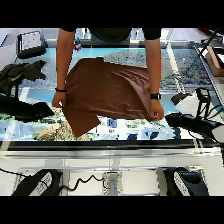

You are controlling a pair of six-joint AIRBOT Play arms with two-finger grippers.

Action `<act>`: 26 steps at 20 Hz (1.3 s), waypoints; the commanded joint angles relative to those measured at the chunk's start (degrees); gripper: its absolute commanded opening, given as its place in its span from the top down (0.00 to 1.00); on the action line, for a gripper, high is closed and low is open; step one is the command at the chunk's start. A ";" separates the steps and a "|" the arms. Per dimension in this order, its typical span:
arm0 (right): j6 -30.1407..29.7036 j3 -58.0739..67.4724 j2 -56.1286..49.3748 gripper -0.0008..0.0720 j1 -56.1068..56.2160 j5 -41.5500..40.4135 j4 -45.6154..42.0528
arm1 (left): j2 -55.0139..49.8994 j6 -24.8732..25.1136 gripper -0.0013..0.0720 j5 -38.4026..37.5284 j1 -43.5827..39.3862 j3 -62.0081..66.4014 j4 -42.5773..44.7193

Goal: Fold the shirts.

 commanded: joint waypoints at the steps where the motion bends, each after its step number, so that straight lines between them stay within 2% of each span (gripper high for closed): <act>1: -2.38 0.04 -7.39 0.38 0.00 -1.99 6.01 | -1.51 0.02 0.16 2.08 -0.02 -4.90 -0.70; 4: -4.68 0.04 -14.78 0.38 0.00 -2.08 10.36 | -5.01 0.04 0.15 5.31 -0.02 -6.86 -0.68; 6: -5.18 0.04 -18.40 0.38 -0.02 -2.05 10.01 | -8.24 0.07 0.16 7.02 -0.02 -6.84 -0.61; 9: -5.70 0.04 -20.81 0.38 -0.81 -2.10 8.04 | -13.27 0.07 0.15 9.33 -0.02 -6.84 -0.63; 12: -5.77 0.04 -20.87 0.38 -6.95 -1.55 7.89 | -18.12 0.07 0.15 13.31 -0.02 -6.84 -0.72; 15: -10.34 0.04 -22.53 0.38 -15.39 2.29 13.33 | -22.95 0.07 0.15 17.33 -0.02 -6.84 -3.04; 17: -13.81 0.04 -26.05 0.38 -20.00 4.70 18.97 | -26.03 0.46 0.15 20.37 -0.02 -6.27 -7.96; 20: -16.55 0.04 -31.71 0.38 -22.18 3.30 25.81 | -29.42 2.82 0.15 23.28 -0.04 -3.37 -15.17; 26: -19.28 0.04 -39.71 0.38 -22.14 -0.76 28.39 | -35.36 2.34 0.15 23.12 -0.02 4.68 -13.73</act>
